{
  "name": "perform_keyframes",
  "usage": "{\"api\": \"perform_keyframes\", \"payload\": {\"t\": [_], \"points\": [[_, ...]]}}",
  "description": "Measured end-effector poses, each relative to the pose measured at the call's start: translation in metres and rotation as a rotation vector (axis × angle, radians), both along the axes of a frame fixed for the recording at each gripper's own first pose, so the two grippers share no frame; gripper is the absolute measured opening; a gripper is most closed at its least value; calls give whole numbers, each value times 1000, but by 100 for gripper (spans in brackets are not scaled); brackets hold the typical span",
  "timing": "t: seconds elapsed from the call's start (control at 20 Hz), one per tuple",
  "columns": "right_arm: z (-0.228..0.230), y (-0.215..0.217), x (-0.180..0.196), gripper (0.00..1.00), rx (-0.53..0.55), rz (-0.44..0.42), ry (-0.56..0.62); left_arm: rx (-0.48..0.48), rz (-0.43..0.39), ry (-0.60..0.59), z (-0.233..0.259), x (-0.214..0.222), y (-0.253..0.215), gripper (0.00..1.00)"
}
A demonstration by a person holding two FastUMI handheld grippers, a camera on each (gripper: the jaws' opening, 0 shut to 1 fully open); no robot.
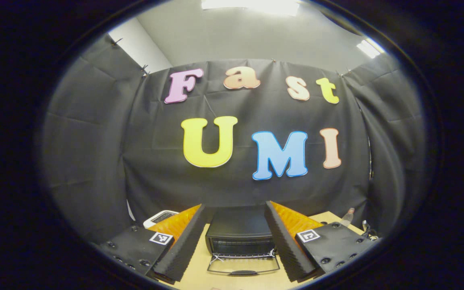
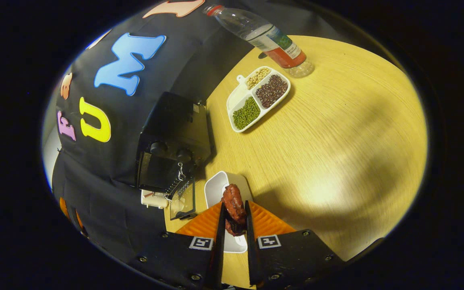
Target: Open the electric oven with the left hand, put the food in, and close the electric oven.
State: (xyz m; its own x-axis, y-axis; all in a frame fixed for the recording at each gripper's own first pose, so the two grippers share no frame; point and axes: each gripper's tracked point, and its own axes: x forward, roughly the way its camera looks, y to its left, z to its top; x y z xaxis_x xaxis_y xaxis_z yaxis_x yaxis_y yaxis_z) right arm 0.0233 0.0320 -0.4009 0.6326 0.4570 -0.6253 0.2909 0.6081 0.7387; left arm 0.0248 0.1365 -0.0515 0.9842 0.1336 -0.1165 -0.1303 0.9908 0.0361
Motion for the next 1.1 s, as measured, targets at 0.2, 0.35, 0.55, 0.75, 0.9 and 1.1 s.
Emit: {"api": "perform_keyframes", "payload": {"t": [0.2, 0.35, 0.55, 0.75, 0.9, 1.1], "points": [[24, 5, 6, 10, -19, -4, -25, -4, -12, 4, -4, 1, 1, 100], [52, 14, 10, 10, 13, 14, -76, -19, -29, 1, -5, 4, 1, 100], [92, 37, 15, 10, 74, 25, -142, -54, -50, -6, -5, 7, 2, 100], [110, 67, 34, 9, 118, -2, -182, -50, -64, -18, 1, 3, 9, 100], [109, 93, 56, 10, 139, -41, -194, -56, -54, -14, 1, 4, 24, 100], [97, 132, 87, 10, 159, -77, -187, -89, -52, 5, -6, 3, 41, 100]]}}
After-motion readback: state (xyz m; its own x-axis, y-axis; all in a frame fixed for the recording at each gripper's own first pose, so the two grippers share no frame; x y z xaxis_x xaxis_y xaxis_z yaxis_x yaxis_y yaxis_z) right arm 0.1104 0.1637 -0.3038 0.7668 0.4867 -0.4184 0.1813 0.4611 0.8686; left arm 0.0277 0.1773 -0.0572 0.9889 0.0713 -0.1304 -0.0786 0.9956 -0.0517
